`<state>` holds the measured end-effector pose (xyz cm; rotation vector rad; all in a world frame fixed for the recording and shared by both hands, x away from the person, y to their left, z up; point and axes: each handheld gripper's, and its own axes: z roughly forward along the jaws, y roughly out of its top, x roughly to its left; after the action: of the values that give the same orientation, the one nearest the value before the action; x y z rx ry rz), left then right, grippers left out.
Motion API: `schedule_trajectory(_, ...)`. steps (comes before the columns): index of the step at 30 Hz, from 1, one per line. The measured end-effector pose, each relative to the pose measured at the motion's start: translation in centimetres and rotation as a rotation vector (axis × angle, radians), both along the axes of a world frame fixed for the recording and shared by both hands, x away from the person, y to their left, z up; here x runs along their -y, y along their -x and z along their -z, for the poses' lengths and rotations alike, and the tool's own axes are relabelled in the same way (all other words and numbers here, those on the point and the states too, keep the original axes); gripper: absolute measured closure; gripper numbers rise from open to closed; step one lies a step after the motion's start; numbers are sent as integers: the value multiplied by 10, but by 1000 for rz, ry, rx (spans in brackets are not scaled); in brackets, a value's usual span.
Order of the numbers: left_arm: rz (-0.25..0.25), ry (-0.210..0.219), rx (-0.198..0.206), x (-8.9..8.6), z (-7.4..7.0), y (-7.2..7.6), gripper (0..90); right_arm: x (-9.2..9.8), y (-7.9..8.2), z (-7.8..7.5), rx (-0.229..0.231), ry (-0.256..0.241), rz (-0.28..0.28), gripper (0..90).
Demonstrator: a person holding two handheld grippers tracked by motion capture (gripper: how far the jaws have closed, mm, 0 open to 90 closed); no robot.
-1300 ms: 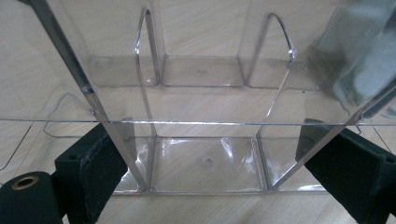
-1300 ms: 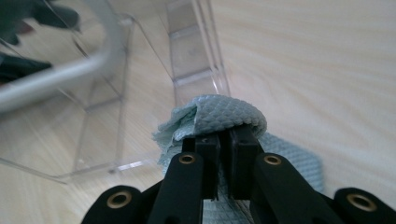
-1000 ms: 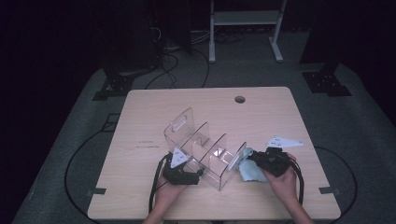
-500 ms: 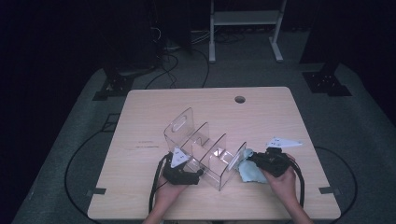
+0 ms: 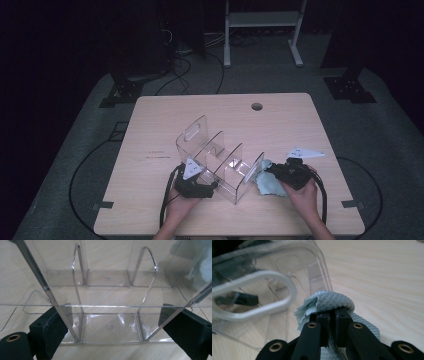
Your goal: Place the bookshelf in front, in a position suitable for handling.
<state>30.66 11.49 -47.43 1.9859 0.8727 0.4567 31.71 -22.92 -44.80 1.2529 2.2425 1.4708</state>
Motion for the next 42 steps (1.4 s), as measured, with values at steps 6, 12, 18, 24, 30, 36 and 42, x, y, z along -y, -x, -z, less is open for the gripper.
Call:
schedule_trajectory(6,-3,-2,-1,1,0,0,84,-7,12,-14,57,-8,-23,847)
schedule_trajectory(12,-3,-3,-1,1,0,1,84,-12,24,-20,74,-21,-60,848)
schedule_trajectory(18,-5,-4,-1,2,0,1,84,-13,27,-16,65,-39,-67,848)
schedule_trajectory(24,-5,-6,-2,2,-1,2,84,-27,29,-17,76,-24,-126,847)
schedule_trajectory(30,-8,-6,1,3,-1,2,84,-29,36,-11,45,-46,-146,847)
schedule_trajectory(36,-9,-6,3,3,-1,2,84,-27,36,-9,35,-38,-127,848)
schedule_trajectory(42,-12,-1,-5,3,-1,2,84,-39,55,-16,70,-57,-198,849)
